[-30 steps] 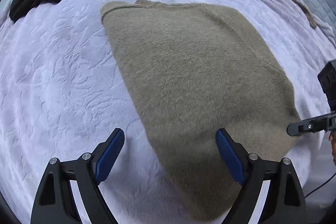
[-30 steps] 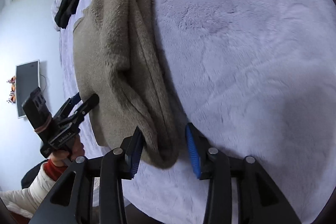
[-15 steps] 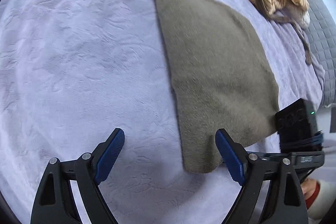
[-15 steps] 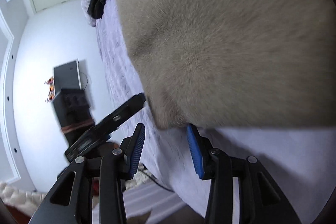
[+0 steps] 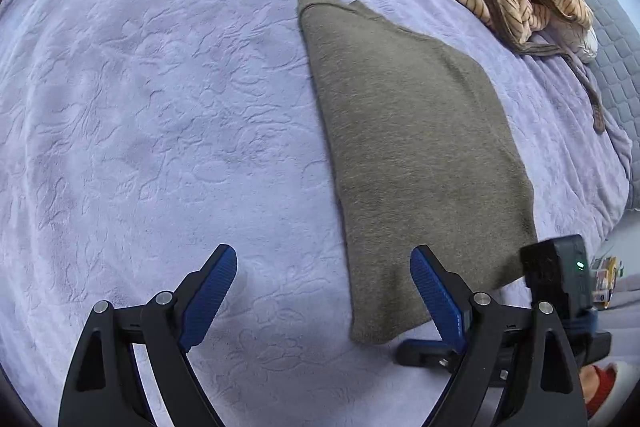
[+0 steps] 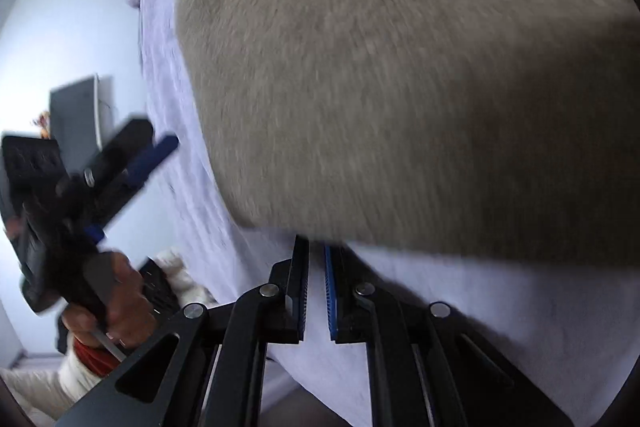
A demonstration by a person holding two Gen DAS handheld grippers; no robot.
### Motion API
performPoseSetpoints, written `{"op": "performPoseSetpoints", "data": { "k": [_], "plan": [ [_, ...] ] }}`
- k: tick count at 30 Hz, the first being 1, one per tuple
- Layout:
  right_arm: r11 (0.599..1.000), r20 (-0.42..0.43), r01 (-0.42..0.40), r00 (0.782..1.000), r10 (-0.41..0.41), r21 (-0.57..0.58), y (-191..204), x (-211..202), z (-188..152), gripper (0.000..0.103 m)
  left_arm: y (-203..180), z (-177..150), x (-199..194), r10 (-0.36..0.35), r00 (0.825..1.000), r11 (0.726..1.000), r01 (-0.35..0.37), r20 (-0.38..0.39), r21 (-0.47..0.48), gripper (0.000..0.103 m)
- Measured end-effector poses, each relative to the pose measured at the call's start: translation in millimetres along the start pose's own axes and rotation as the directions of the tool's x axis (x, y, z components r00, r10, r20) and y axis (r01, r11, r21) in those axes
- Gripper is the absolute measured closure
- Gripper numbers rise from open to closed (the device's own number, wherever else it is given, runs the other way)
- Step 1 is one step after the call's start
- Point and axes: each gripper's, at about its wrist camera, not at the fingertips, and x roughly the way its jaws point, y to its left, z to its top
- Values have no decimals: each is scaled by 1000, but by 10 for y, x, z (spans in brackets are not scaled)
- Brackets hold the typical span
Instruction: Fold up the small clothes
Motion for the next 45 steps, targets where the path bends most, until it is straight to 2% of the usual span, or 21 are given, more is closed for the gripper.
{"op": "performPoseSetpoints", "data": {
  "k": [1, 3, 6, 7, 8, 10, 12, 14, 15, 16, 17, 18, 19, 21, 22, 26, 30, 35, 45],
  "plan": [
    [1000, 4, 3, 1000, -3, -15, 26, -74, -23, 90, -18, 9, -6, -2, 1000, 1000, 2, 4, -2, 13],
    [998, 42, -21, 999, 23, -57, 100, -320, -62, 90, -57, 29, -12, -7, 1000, 1000, 7, 9, -8, 13],
    [994, 147, -14, 989, 30, -108, 193, -780, 17, 90, -161, 85, 4, -2, 1000, 1000, 2, 23, -4, 13],
    [993, 196, 18, 981, 5, -117, 214, -939, 84, 83, -206, 112, 29, 2, 1000, 1000, -2, 27, -1, 13],
    [991, 246, 59, 969, -29, -118, 234, -1076, 177, 65, -243, 141, 37, 6, 999, 1000, -6, 36, 3, 13],
    [987, 361, 121, 930, -74, -109, 277, -1316, 407, 39, -294, 194, 46, 17, 999, 1000, -18, 49, 9, 13],
    [984, 424, 173, 895, -139, -42, 209, -1460, 683, 39, -345, 263, 74, 35, 998, 999, -36, 61, 10, 13],
    [983, 446, 181, 878, -172, 23, 18, -1558, 929, 45, -382, 333, 97, 50, 996, 999, -51, 76, 5, 13],
    [986, 449, 164, 878, -165, 40, -47, -1565, 1036, 49, -406, 370, 103, 51, 995, 999, -51, 86, -3, 13],
    [987, 432, 152, 887, -161, 57, -111, -1544, 1194, 61, -417, 392, 105, 50, 994, 999, -50, 93, -8, 13],
    [986, 412, 159, 896, -169, 57, -156, -1532, 1274, 80, -442, 415, 117, 53, 994, 999, -52, 99, -10, 13],
    [981, 402, 189, 896, -190, 42, -224, -1571, 1298, 90, -468, 427, 143, 61, 993, 998, -60, 102, -8, 13],
    [972, 398, 236, 890, -221, 12, -219, -1569, 1318, 94, -495, 429, 195, 75, 992, 997, -76, 98, 0, 13],
    [948, 388, 316, 877, -283, -24, -264, -1506, 1311, 95, -520, 396, 351, 112, 992, 993, -113, 62, 18, 13],
    [946, 382, 325, 876, -295, -14, -340, -1475, 1299, 95, -515, 360, 442, 121, 992, 992, -122, 32, 20, 13],
    [974, 383, 218, 896, -226, 64, -587, -1543, 1243, 95, -549, 257, 571, 97, 995, 995, -97, -12, 30, 13],
    [975, 377, 210, 900, -220, 67, -594, -1632, 1097, 95, -578, 247, 565, 104, 994, 994, -104, -16, 44, 13],
    [981, 374, 162, 908, -191, 106, -712, -1804, 939, 91, -556, 264, 570, 97, 995, 995, -96, -25, 34, 13],
    [976, 359, 169, 910, -208, 136, -826, -1837, 819, 90, -526, 289, 596, 87, 995, 995, -86, -41, 42, 13]
  ]
}}
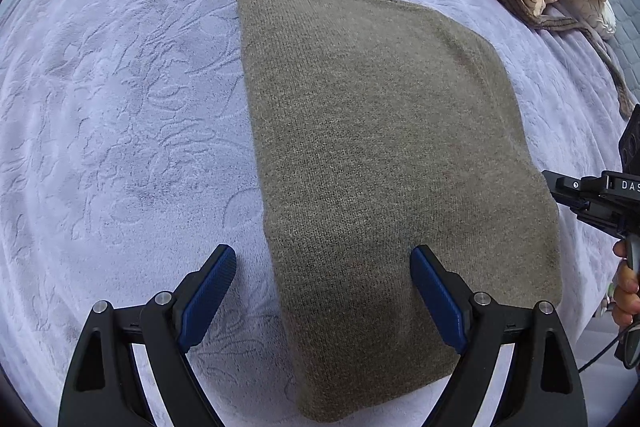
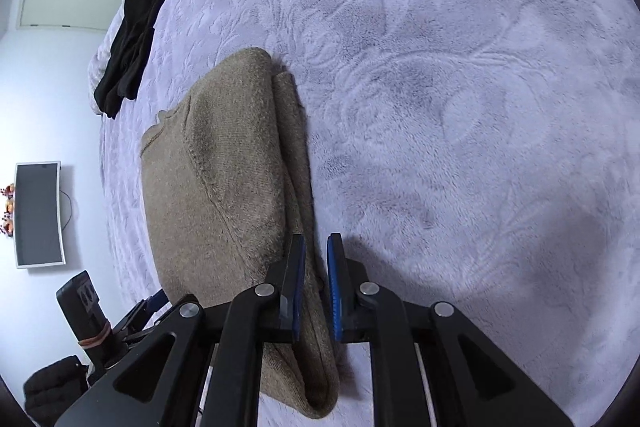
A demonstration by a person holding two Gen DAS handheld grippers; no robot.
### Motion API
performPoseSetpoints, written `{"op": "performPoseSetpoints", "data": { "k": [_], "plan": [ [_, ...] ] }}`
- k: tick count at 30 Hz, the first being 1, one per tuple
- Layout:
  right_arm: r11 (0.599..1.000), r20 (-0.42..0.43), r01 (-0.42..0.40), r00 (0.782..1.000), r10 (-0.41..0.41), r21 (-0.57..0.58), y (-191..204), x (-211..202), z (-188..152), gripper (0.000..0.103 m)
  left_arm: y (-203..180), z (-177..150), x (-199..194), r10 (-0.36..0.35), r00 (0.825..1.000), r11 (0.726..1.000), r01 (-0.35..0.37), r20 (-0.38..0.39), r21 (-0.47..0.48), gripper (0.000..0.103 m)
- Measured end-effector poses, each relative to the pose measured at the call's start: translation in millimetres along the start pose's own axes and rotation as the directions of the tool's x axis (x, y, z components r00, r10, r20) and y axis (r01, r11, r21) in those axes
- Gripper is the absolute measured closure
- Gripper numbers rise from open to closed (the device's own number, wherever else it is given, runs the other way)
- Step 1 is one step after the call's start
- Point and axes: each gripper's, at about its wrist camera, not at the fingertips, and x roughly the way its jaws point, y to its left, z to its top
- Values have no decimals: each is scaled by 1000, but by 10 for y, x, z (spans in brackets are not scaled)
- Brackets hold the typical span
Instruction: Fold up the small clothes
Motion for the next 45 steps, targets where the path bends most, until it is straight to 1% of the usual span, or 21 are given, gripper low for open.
{"op": "performPoseSetpoints", "data": {
  "k": [1, 3, 4, 5, 6, 8, 12, 17, 21, 26, 28, 31, 33, 36, 38, 39, 41, 42, 43, 44, 45],
  "plan": [
    [1000, 0, 3, 1000, -3, -3, 15, 6, 8, 87, -4, 6, 5, -1, 1000, 1000, 1, -2, 1, 13],
    [1000, 2, 7, 1000, -7, -12, 46, 7, 24, 73, -9, 8, 7, 0, 1000, 1000, 0, -2, 7, 13],
    [1000, 2, 6, 1000, -6, -17, 58, 7, 30, 54, -14, 8, 9, 2, 1000, 1000, -2, -2, 11, 13],
    [1000, 4, 2, 1000, -2, -23, 73, 2, 32, 43, -15, 5, 11, 3, 1000, 1000, -2, -4, 13, 13],
    [1000, 5, -2, 1000, 2, -29, 87, -4, 30, 43, -17, 5, 17, 1, 1000, 1000, -1, -9, 13, 13],
    [999, -5, -2, 1000, 2, -43, 118, 5, 33, 43, -17, 11, 31, 20, 1000, 1000, -20, -15, 9, 1],
    [999, -23, -7, 1000, 6, -52, 141, 43, 23, 43, -29, 9, 33, 36, 999, 999, -36, -13, 8, 1],
    [998, -34, -14, 999, 11, -67, 158, 70, 32, 36, -16, 35, 7, 26, 999, 1000, -26, -21, 3, 1],
    [996, -42, -19, 999, 16, -82, 163, 74, 66, 35, 53, 77, 34, -4, 998, 1000, 2, -55, -31, 1],
    [990, -56, -58, 997, 51, -129, 220, 102, 188, 35, 213, 105, 178, -121, 984, 989, 108, -133, -99, 1],
    [986, -68, -83, 995, 74, -148, 236, 127, 252, 35, 245, 123, 141, -172, 978, 980, 159, -116, -116, 1],
    [978, -99, -134, 988, 119, -160, 242, 236, 401, 35, 256, 218, 37, -250, 967, 963, 243, -45, -118, 1],
    [973, -117, -171, 981, 154, -153, 228, 318, 495, 35, 247, 282, 42, -275, 961, 956, 271, -24, -115, 1],
    [961, -180, -251, 957, 229, -116, 190, 545, 624, 35, 234, 312, 184, -319, 947, 943, 312, -46, -118, 1],
    [959, -198, -265, 950, 241, -104, 187, 664, 659, 35, 228, 283, 336, -355, 931, 930, 342, -86, -134, 1],
    [956, -199, -277, 947, 254, -99, 192, 698, 669, 35, 205, 244, 374, -359, 929, 929, 345, -95, -134, 1],
    [951, -191, -301, 940, 284, -65, 193, 738, 683, 34, 173, 220, 378, -346, 935, 935, 336, -82, -116, 1],
    [952, -187, -303, 939, 289, -51, 197, 742, 684, 34, 153, 216, 357, -341, 937, 937, 332, -74, -113, 6],
    [952, -181, -302, 940, 290, -43, 212, 735, 677, 42, 156, 206, 316, -330, 942, 940, 323, -58, -112, 14],
    [953, -180, -301, 940, 289, -42, 228, 726, 666, 58, 179, 188, 284, -330, 943, 940, 323, -46, -112, 18],
    [949, -179, -312, 937, 301, -36, 244, 712, 650, 64, 204, 197, 269, -333, 942, 938, 327, -34, -115, 27]
  ]
}}
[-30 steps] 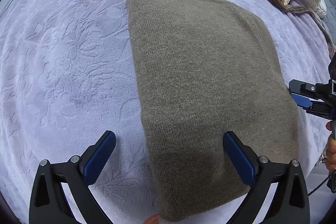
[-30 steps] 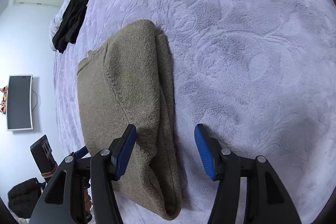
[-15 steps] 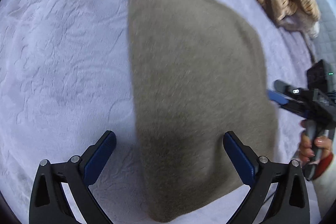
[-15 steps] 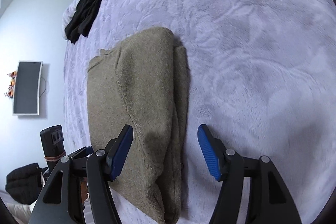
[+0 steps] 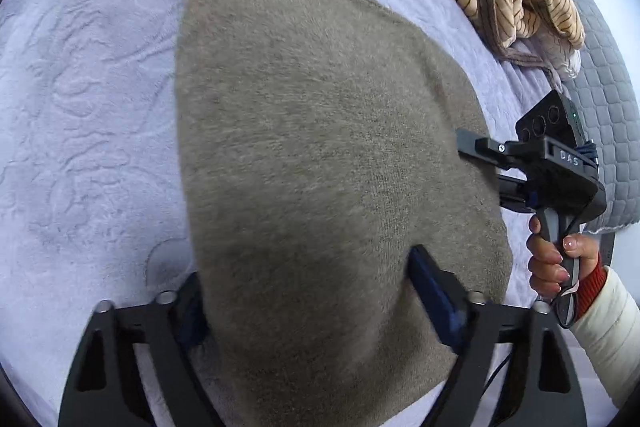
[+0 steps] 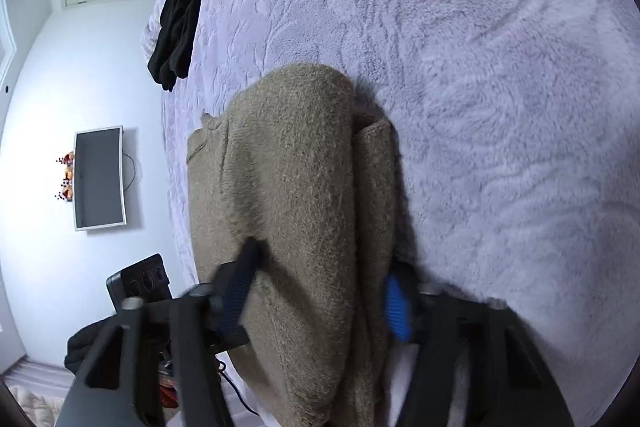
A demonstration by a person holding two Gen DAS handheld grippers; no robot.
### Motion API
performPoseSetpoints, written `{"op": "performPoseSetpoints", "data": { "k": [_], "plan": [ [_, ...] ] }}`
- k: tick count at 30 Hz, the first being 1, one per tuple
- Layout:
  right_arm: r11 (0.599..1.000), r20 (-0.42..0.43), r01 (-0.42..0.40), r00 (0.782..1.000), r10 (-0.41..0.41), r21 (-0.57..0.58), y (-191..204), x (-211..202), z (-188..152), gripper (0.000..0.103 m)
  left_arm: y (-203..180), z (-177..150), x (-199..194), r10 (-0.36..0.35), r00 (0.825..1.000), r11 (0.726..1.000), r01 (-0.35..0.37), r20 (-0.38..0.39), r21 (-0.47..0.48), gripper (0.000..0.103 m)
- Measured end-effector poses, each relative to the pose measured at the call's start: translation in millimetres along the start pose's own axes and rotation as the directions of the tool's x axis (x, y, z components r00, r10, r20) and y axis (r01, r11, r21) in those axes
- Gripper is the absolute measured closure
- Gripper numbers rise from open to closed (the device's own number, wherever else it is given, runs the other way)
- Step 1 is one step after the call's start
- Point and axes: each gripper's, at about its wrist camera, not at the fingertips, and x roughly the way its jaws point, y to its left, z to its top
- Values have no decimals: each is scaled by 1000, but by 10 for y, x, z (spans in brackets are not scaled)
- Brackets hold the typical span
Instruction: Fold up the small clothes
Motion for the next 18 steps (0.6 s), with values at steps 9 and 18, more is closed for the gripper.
{"op": "performPoseSetpoints", "data": {
  "k": [9, 18],
  "plan": [
    [995, 72, -96, 993, 97, -6, 411, -156, -221, 74, -100, -44, -436, -97, 992, 995, 95, 80, 26, 45],
    [987, 60, -145, 987, 149, -67, 1054, -98, -634, 74, 94, -458, -1178, -117, 981, 992, 110, 152, 54, 45]
  ]
}}
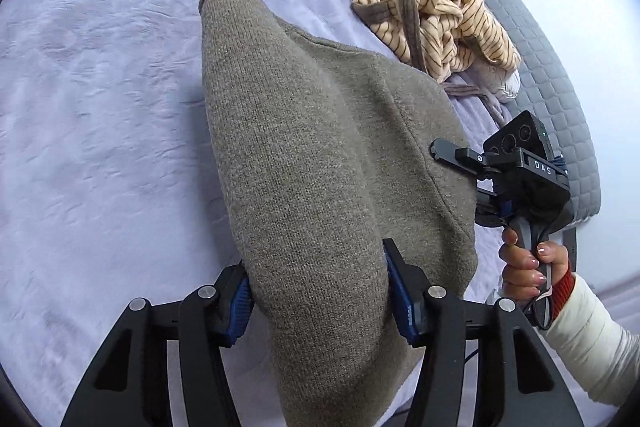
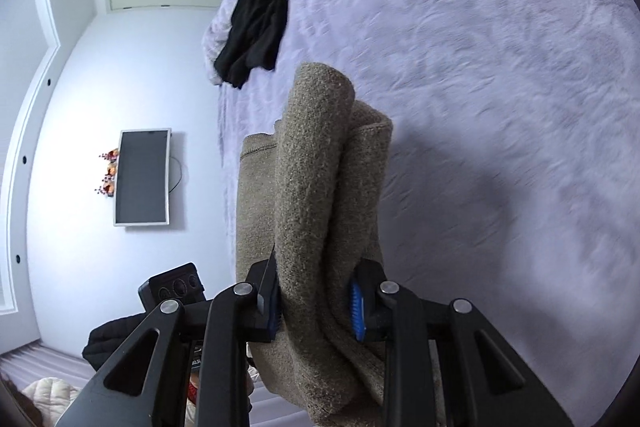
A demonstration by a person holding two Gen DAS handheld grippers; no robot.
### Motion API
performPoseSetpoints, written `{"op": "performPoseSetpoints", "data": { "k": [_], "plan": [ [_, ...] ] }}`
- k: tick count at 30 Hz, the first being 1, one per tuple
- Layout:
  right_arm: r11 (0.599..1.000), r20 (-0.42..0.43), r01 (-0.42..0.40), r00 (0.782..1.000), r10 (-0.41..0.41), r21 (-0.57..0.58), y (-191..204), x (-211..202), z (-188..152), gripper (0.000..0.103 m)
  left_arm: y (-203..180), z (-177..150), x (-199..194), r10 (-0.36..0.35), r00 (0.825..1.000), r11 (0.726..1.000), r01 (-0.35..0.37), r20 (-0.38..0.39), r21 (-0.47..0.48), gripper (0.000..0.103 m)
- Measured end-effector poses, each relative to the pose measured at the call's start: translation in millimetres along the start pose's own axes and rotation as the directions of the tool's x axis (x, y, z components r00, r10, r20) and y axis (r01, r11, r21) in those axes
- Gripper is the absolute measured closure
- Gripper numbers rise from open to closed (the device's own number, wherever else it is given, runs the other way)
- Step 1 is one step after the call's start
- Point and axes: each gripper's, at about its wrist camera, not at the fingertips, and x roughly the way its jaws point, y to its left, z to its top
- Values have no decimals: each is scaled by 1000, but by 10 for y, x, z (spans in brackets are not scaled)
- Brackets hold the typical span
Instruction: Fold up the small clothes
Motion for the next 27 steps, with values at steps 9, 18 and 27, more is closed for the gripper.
{"op": "performPoseSetpoints", "data": {
  "k": [9, 18, 27],
  "plan": [
    [998, -101, -36, 994, 40, 44, 169, 1008, -698, 74, 689, -715, -588, 155, 988, 986, -155, -14, -65, 45],
    [932, -77, 363, 930, -361, 14, 173, 1402, -894, 47, 1103, -1059, -688, 327, 944, 939, -330, -43, -95, 25],
    [903, -75, 340, 926, -371, -261, 944, 1308, -1424, 74, 1021, -1014, -972, 452, 892, 890, -449, 23, -80, 0]
  ]
}}
